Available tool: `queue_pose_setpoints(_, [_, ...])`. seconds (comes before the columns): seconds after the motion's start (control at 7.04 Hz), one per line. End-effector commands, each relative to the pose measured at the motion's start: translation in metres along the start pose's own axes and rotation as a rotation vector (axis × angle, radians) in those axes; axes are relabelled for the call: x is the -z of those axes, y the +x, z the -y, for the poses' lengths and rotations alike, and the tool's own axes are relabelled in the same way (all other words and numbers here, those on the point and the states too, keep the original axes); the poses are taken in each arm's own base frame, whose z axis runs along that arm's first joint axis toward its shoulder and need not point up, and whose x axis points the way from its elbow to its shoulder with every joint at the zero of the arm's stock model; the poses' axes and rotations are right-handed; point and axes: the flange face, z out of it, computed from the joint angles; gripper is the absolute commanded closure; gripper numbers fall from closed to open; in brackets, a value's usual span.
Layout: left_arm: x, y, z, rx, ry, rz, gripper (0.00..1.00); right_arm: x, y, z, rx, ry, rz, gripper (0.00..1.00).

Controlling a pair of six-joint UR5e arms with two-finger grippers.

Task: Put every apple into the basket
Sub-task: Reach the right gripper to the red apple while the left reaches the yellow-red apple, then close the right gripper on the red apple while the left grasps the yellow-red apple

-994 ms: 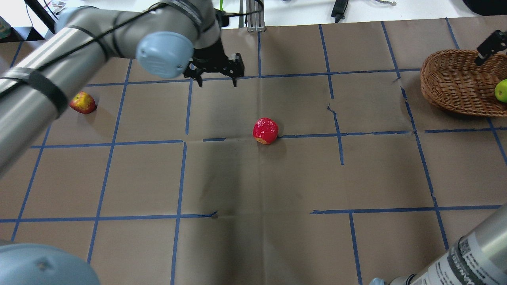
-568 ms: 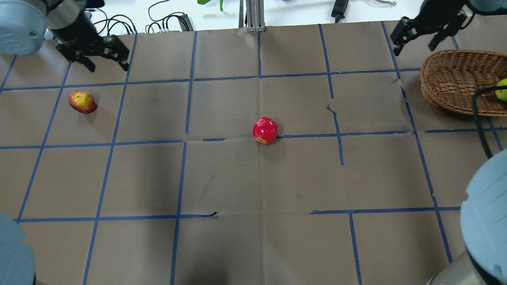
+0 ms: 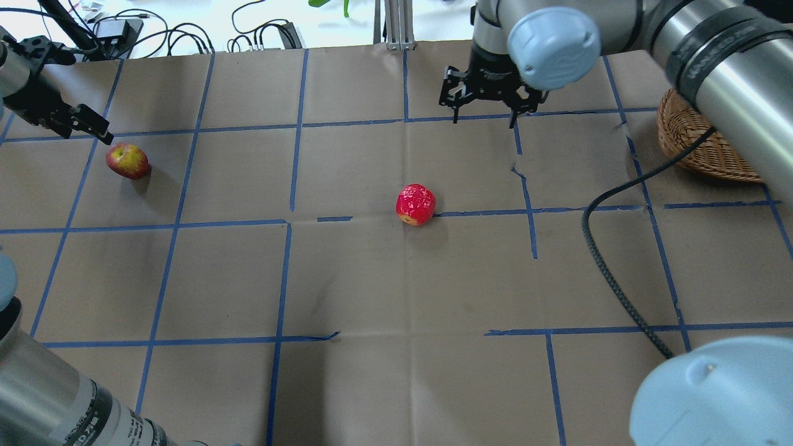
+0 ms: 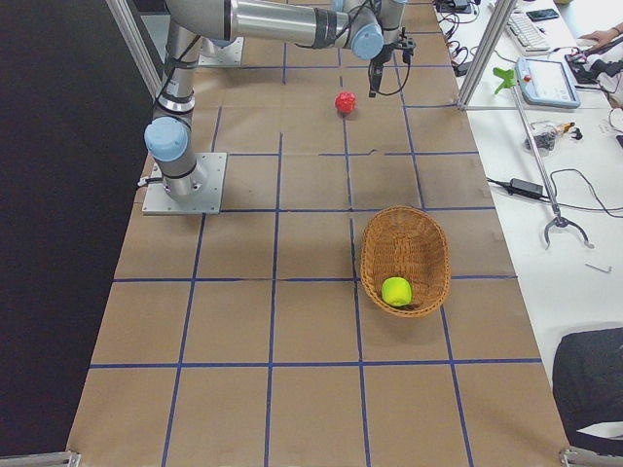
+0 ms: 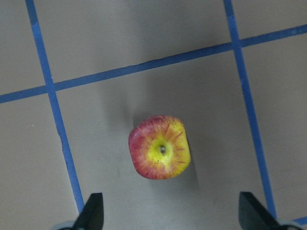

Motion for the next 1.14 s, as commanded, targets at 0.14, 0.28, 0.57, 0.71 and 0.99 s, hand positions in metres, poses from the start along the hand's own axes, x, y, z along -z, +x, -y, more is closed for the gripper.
queue_pose_setpoints(0.14, [-0.045, -0.013, 0.005, 0.036, 0.026, -0.019, 0.01, -0.102, -0.044, -0.057, -0.195, -0.115, 0.012, 0.00])
queue_pose_setpoints(0.28, [-0.057, -0.011, 0.007, 0.043, 0.020, -0.038, 0.01, -0.120, -0.044, -0.060, -0.199, -0.139, 0.020, 0.00])
queue_pose_setpoints(0.57, [-0.068, -0.008, 0.009, 0.069, 0.008, -0.049, 0.01, -0.137, -0.050, -0.053, -0.254, -0.143, 0.037, 0.00])
queue_pose_setpoints(0.71, [-0.072, -0.006, 0.006, 0.070, -0.002, -0.054, 0.01, -0.145, -0.051, -0.050, -0.260, -0.136, 0.040, 0.02])
queue_pose_setpoints(0.99, [-0.091, -0.007, 0.003, 0.073, -0.024, -0.071, 0.02, -0.154, -0.052, -0.049, -0.254, -0.125, 0.045, 0.18])
